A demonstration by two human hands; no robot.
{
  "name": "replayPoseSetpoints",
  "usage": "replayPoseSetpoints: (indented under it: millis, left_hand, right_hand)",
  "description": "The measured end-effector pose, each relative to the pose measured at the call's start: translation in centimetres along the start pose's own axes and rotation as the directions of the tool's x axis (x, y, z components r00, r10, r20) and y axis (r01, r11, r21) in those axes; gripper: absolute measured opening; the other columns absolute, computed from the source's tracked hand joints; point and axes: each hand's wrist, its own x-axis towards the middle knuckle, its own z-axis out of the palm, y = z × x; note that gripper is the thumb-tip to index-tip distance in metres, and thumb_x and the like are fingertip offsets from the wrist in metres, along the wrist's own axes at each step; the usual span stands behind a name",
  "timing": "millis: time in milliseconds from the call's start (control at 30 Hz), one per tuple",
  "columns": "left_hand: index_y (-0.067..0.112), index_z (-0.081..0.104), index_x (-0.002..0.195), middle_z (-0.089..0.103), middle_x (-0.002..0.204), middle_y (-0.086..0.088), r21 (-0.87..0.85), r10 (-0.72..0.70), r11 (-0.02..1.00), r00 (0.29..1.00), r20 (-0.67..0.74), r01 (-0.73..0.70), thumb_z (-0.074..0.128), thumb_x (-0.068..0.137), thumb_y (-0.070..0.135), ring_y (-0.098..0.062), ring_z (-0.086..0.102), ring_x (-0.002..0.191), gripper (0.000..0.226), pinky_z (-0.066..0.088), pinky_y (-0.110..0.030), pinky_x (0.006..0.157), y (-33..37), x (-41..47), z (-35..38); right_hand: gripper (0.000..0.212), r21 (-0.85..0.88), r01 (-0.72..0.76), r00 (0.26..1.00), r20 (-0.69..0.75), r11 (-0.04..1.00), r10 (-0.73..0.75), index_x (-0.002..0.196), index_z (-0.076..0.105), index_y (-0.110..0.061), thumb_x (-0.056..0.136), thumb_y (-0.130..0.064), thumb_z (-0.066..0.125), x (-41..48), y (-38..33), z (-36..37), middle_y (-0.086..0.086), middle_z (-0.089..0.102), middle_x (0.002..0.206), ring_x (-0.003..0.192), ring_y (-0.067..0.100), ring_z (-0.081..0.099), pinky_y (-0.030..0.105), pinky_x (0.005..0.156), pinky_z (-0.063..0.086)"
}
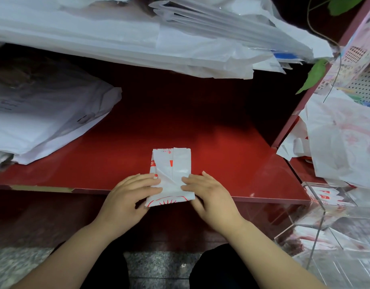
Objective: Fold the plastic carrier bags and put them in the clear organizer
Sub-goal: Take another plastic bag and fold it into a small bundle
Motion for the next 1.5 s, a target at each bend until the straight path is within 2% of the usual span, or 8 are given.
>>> replayPoseSetpoints:
  millis: [133, 467, 667, 800, 1000, 1233, 1333, 1500]
  left_hand:
    - [0.017, 0.073, 0.093, 0.047, 0.094, 0.055, -0.148, -0.170, 0.977, 0.979, -0.112, 0.153, 0.050, 0.075, 0.038, 0.026, 0.046, 0.099, 0.036, 0.027, 0.000, 0.095, 0.6, 0.2, 0.0]
    - [0.032, 0.051, 0.065, 0.060, 0.063, 0.014, -0.269, -0.627, 0.773, 0.759, -0.178, 0.575, 0.065, 0.084, 0.022, -0.011, 0.056, 0.064, 0.026, 0.037, -0.026, 0.059, 3.2, 3.5, 0.8]
    - [0.030, 0.058, 0.081, 0.063, 0.073, 0.013, -0.317, -0.605, 0.767, 0.793, -0.066, 0.559, 0.070, 0.079, 0.021, -0.016, 0.060, 0.074, 0.015, 0.043, -0.029, 0.068, 3.4, 4.2, 0.2]
    - [0.037, 0.063, 0.097, 0.053, 0.081, 0.026, -0.049, -0.288, 0.957, 0.957, -0.047, 0.286, 0.056, 0.066, 0.050, -0.008, 0.048, 0.081, 0.034, 0.027, -0.015, 0.081, 2.3, 2.3, -0.3]
    - [0.026, 0.056, 0.103, 0.063, 0.102, 0.011, -0.037, -0.010, 0.999, 0.999, 0.049, 0.011, 0.051, 0.074, 0.025, 0.003, 0.046, 0.115, 0.029, 0.018, -0.012, 0.108, 0.1, 0.3, -0.1]
    - [0.038, 0.059, 0.098, 0.058, 0.083, 0.045, -0.299, -0.301, 0.921, 0.944, -0.136, 0.251, 0.053, 0.071, 0.041, 0.012, 0.058, 0.089, 0.028, 0.035, 0.004, 0.079, 2.4, 0.6, -0.1]
    - [0.039, 0.065, 0.080, 0.061, 0.074, 0.039, -0.376, -0.444, 0.851, 0.884, -0.144, 0.366, 0.061, 0.069, 0.045, 0.018, 0.059, 0.075, 0.013, 0.040, 0.000, 0.070, 2.7, 0.8, 0.4]
    - [0.032, 0.051, 0.101, 0.063, 0.054, 0.015, -0.370, -0.636, 0.753, 0.746, -0.196, 0.545, 0.073, 0.077, 0.016, -0.003, 0.058, 0.057, 0.037, 0.038, -0.010, 0.058, 3.4, 2.3, 0.6]
  right_hand:
    - [0.037, 0.209, -0.226, 0.974, 0.080, 0.951, 0.214, 0.092, 0.073, -0.012, 0.081, -0.027, 0.041, 0.0, -0.4, -0.5, 0.000, 0.071, 0.101, 0.100, 0.008, 0.056, 0.033, 0.099, 0.038]
    - [0.009, 0.410, -0.686, 0.706, 0.174, 0.601, 0.687, 0.079, 0.058, -0.011, 0.087, -0.013, 0.055, 3.6, -1.9, -0.5, 0.005, 0.055, 0.065, 0.063, 0.017, 0.046, 0.027, 0.062, 0.033]
    - [0.020, 0.302, -0.717, 0.687, 0.157, 0.628, 0.709, 0.069, 0.047, -0.014, 0.088, -0.016, 0.052, 4.7, -1.7, 0.0, 0.007, 0.051, 0.065, 0.062, 0.019, 0.042, 0.030, 0.057, 0.029]
    - [0.017, 0.468, -0.549, 0.823, 0.156, 0.693, 0.546, 0.070, 0.057, -0.010, 0.081, -0.023, 0.058, 2.6, -1.6, -0.5, 0.000, 0.056, 0.062, 0.060, 0.014, 0.049, 0.023, 0.058, 0.036]
    - [0.031, 0.313, -0.169, 0.985, 0.032, 0.935, 0.167, 0.083, 0.052, -0.023, 0.065, -0.002, 0.067, -0.3, -0.9, 0.4, 0.005, 0.069, 0.094, 0.097, 0.011, 0.054, 0.010, 0.091, 0.035]
    - [0.026, 0.342, -0.291, 0.949, -0.016, 0.894, 0.315, 0.090, 0.068, -0.012, 0.077, -0.025, 0.049, -0.2, -2.1, 0.6, 0.004, 0.071, 0.089, 0.092, 0.012, 0.055, 0.015, 0.089, 0.036]
    - [0.032, 0.367, -0.455, 0.866, -0.028, 0.811, 0.499, 0.074, 0.064, -0.014, 0.077, -0.040, 0.046, 0.4, -2.9, 0.4, -0.002, 0.063, 0.066, 0.069, 0.011, 0.047, 0.014, 0.063, 0.034]
    - [0.031, 0.427, -0.670, 0.675, 0.009, 0.608, 0.738, 0.062, 0.046, -0.031, 0.082, -0.012, 0.059, 2.6, -3.4, 0.8, -0.012, 0.049, 0.045, 0.053, 0.010, 0.047, 0.032, 0.073, 0.039]
